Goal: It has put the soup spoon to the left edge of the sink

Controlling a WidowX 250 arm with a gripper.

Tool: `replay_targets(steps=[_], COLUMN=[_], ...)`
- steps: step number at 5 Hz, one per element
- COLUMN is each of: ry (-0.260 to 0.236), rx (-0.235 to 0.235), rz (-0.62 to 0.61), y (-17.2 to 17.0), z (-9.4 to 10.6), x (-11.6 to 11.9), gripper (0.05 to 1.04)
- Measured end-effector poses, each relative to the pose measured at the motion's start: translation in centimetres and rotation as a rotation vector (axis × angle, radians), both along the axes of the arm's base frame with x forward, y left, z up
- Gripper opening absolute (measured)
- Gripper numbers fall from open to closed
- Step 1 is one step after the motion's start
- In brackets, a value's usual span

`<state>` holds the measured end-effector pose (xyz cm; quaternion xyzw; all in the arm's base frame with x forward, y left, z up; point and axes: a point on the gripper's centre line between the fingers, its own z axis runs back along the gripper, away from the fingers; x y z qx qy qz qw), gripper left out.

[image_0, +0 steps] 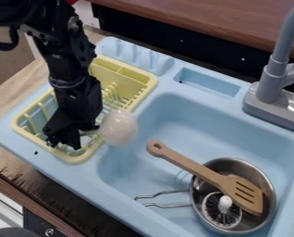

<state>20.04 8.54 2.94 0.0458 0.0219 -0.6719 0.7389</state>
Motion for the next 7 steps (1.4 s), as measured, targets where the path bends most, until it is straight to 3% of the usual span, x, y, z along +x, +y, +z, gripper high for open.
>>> replay_targets(steps=[1, 3, 7], ry=[-0.012, -0.015, -0.023], rx=[-0.001, 0.001, -0.050], rz=[0.012, 0.059, 0.194], y=[0.1, 0.4, -0.7], z=[0.5, 1.8, 5.8], x=[-0.1, 0.6, 3.8], gripper=[0.205, 0.062, 0.054])
